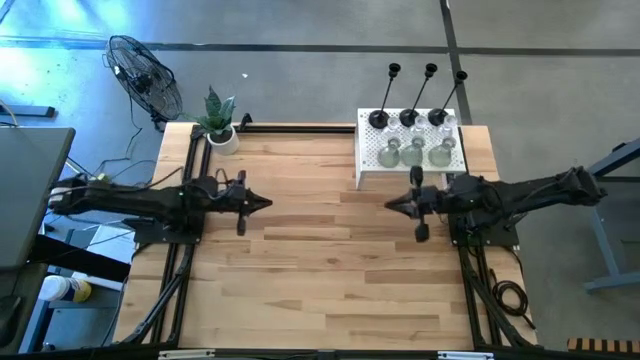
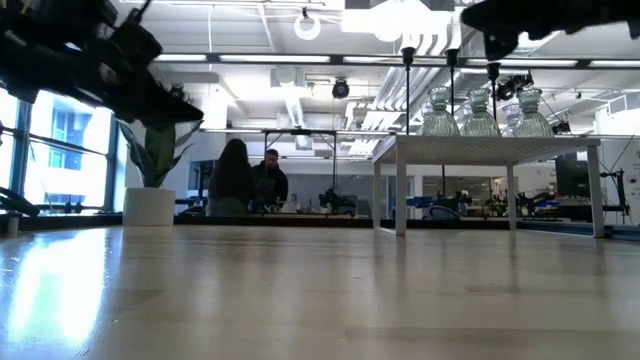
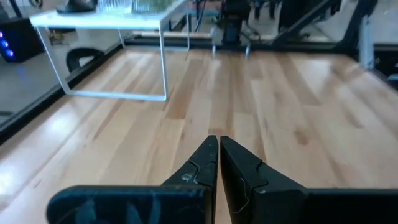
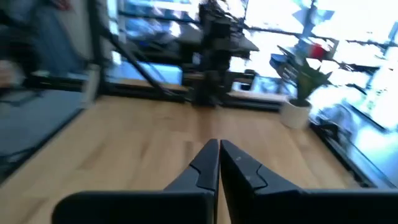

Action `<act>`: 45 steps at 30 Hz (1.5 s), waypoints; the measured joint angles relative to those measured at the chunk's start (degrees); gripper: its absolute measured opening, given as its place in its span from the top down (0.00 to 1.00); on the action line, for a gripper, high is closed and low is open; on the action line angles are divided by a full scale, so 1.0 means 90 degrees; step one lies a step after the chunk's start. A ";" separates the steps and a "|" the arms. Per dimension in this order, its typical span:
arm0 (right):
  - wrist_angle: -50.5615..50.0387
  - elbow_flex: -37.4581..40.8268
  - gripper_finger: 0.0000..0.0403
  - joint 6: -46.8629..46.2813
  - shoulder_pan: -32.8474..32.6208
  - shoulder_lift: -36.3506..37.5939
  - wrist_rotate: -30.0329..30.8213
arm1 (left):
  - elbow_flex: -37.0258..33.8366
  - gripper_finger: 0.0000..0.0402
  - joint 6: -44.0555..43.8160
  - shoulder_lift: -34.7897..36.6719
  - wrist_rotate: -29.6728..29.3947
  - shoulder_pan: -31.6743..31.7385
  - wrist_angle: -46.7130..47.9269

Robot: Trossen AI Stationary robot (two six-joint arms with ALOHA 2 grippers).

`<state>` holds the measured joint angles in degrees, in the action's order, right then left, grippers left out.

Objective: Pick & Place candle stick holders
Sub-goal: Return to Home Position

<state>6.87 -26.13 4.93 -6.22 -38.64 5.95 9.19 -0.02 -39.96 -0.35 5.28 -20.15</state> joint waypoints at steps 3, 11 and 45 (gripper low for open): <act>0.0340 0.0558 0.99 0.0010 -0.0007 0.0648 -0.0422 | 0.0000 0.97 -0.0025 0.0945 0.0214 0.0000 0.0676; 0.0265 0.1421 1.00 0.0177 0.0203 0.2327 -0.0852 | -0.0529 0.97 -0.0059 0.2941 0.0287 0.0000 0.1446; -0.0458 0.2841 1.00 -0.1184 0.1945 0.4172 0.0311 | -0.0947 0.97 -0.0293 0.4373 -0.1504 0.0000 0.1918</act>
<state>2.75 -0.56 -5.73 11.29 -1.10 8.76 0.67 -2.66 -0.60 -13.89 5.28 -2.89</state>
